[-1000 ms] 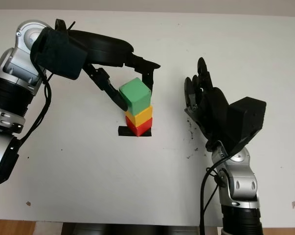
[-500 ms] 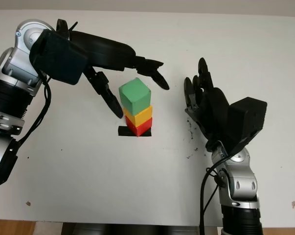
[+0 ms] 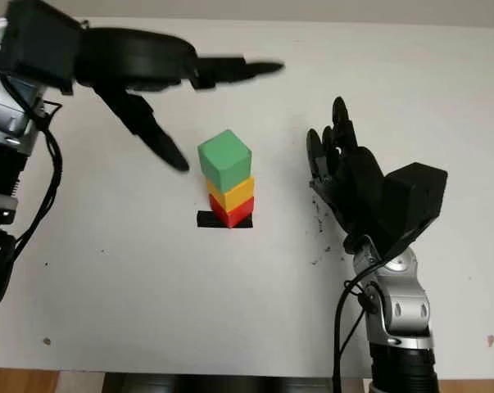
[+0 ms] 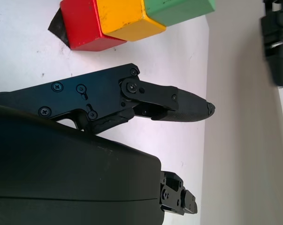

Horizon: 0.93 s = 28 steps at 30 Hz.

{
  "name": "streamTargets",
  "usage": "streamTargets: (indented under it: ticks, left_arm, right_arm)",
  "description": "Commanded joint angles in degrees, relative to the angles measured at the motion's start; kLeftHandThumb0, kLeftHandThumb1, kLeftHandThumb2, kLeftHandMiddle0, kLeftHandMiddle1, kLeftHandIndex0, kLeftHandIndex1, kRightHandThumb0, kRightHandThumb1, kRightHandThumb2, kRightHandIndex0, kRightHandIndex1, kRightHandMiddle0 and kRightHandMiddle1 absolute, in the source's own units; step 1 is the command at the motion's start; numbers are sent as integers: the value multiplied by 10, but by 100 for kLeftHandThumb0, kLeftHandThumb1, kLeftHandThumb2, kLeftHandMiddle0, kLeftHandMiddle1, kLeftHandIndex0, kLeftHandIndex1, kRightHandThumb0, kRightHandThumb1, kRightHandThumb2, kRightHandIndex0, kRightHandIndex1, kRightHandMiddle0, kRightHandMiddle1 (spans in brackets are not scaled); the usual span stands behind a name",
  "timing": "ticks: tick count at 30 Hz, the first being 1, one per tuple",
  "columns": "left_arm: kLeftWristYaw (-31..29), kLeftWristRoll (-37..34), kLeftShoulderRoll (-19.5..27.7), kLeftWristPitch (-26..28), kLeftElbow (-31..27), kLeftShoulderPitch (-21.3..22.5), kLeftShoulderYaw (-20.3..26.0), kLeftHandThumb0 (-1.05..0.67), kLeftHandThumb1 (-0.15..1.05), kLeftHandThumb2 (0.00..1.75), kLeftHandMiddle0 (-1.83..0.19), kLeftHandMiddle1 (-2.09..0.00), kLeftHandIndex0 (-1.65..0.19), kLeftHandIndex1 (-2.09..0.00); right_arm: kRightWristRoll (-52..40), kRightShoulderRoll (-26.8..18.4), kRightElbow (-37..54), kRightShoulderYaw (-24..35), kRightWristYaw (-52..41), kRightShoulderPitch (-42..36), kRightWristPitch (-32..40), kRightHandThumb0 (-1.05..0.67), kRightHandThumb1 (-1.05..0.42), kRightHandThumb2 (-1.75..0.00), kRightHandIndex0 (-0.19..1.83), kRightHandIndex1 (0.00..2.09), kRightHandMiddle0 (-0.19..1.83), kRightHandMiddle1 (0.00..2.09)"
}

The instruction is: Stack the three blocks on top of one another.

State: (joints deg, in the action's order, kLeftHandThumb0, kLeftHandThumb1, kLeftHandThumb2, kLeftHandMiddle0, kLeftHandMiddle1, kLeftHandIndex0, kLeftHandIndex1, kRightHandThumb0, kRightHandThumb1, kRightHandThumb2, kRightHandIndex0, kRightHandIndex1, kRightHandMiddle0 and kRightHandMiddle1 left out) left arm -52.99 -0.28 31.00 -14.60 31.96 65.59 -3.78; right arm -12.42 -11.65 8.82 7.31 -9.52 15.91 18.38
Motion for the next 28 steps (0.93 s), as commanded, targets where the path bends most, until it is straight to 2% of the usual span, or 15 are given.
streamTargets:
  ticks: [1,4,6,9,17,20,23,28]
  left_arm:
    - [49,-16,-19,2,-15,-40,28,-94,105,67,19,0,19,0]
    - [110,-55,-48,12,-33,-88,64,-89,105,67,19,0,19,0]
    - [126,-80,-60,2,-35,-114,82,-85,105,67,19,0,19,0]
    - [169,-97,-71,12,-69,-182,104,-84,105,68,19,0,19,0]
    - [242,-102,-110,-41,-94,-351,126,-78,105,71,19,0,19,0]
    - [264,-93,-127,-50,-99,-386,120,-78,105,69,19,0,19,0]
    - [289,-67,-139,-82,-96,-415,108,-76,105,70,19,0,19,0]
    - [309,-59,-154,-97,-93,-434,101,-77,105,70,19,0,19,0]
  right_arm:
    - [0,-2,-2,0,-7,3,-14,-62,-105,-64,-19,0,-19,0]
    - [6,0,-8,-1,-8,5,-26,-62,-105,-66,-19,0,-19,0]
    - [8,1,-8,-1,-7,5,-28,-64,-105,-66,-19,0,-19,0]
    - [11,2,-13,0,-7,6,-36,-63,-105,-68,-19,0,-19,0]
    - [15,22,-20,-3,10,6,-65,-64,-105,-70,-19,0,-19,0]
    - [21,28,-20,-6,18,5,-72,-67,-105,-68,-19,0,-19,0]
    - [16,38,-24,-5,22,8,-75,-68,-105,-67,-19,0,-19,0]
    - [6,48,-23,-2,27,7,-69,-67,-105,-65,-19,0,-19,0]
